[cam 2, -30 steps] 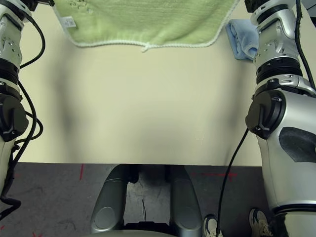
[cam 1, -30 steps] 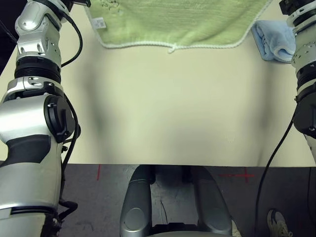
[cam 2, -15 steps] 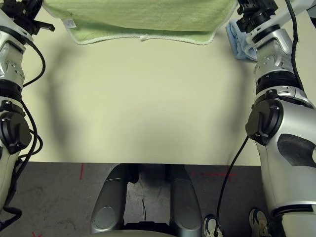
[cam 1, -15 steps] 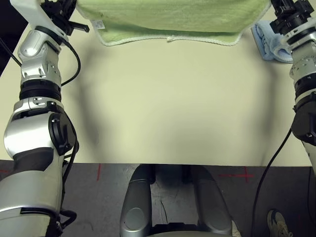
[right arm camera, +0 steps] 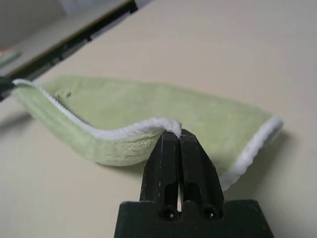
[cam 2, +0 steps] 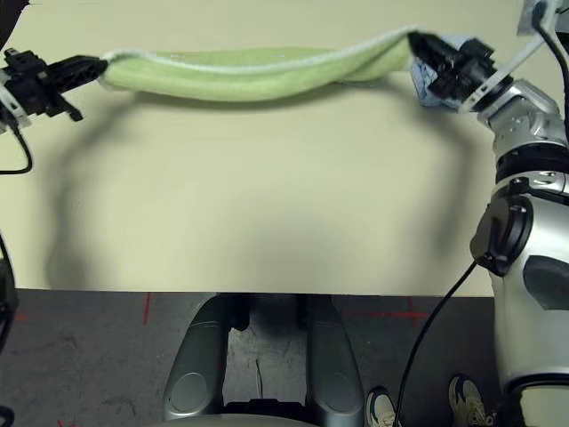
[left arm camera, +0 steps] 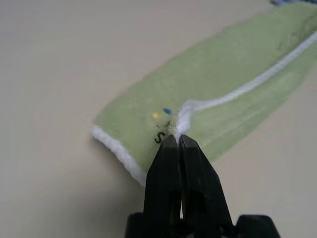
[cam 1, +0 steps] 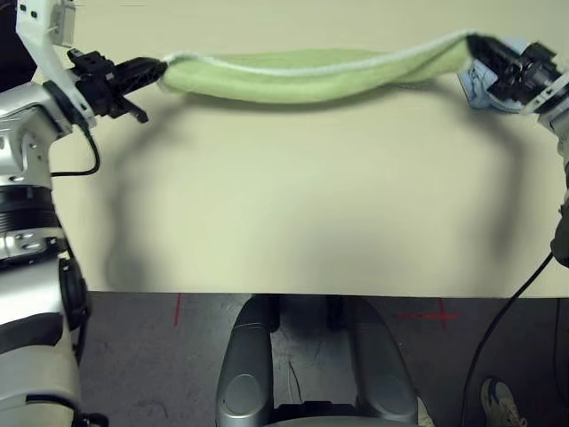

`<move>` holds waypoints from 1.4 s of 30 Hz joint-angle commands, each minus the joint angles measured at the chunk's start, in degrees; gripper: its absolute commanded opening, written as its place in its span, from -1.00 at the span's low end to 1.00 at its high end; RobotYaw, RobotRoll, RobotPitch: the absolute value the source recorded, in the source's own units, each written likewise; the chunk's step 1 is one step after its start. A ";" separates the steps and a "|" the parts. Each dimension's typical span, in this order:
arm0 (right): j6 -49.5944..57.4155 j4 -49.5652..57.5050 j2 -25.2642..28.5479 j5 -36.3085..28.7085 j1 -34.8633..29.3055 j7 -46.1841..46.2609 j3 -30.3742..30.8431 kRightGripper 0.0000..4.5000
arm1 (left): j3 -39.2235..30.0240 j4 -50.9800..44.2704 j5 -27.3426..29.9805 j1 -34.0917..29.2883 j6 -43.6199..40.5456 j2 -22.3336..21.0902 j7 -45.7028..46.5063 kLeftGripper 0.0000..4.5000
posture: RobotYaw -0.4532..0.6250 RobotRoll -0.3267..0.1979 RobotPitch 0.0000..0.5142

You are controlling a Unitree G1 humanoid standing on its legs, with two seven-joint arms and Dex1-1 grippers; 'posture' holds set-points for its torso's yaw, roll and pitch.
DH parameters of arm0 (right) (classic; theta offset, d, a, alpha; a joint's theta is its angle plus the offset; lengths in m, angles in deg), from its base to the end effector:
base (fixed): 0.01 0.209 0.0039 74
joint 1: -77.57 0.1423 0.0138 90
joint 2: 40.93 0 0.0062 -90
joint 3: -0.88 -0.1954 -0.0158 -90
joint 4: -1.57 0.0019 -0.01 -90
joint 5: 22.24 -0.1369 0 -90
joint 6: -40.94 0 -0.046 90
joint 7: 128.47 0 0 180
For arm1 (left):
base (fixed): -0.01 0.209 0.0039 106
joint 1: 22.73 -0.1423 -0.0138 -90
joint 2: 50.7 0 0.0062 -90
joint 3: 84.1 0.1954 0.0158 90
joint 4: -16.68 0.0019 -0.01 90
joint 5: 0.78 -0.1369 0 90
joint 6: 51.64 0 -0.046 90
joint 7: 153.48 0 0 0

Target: Fold the towel and set it aside.

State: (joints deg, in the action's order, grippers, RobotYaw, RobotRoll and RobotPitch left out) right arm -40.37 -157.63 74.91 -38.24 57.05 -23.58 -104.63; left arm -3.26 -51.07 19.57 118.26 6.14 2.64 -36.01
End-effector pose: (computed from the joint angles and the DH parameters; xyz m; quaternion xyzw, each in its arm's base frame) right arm 0.3426 -0.3294 0.2412 0.0327 -0.0601 0.4087 0.9101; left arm 0.2888 0.3298 0.2844 0.1335 0.0153 -0.3365 0.9321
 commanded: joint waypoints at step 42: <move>5.92 20.66 17.73 -8.97 -14.78 -17.40 28.64 -1.00 | -4.18 -8.38 8.44 -21.75 -11.08 -19.12 -17.43 -0.99 | -0.09 0.25 0.32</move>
State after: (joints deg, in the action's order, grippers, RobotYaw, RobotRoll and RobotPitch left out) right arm -36.22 -139.22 90.38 -44.96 43.76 -40.82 -77.71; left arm -6.66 -59.32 28.59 97.77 -5.54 -14.91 -52.95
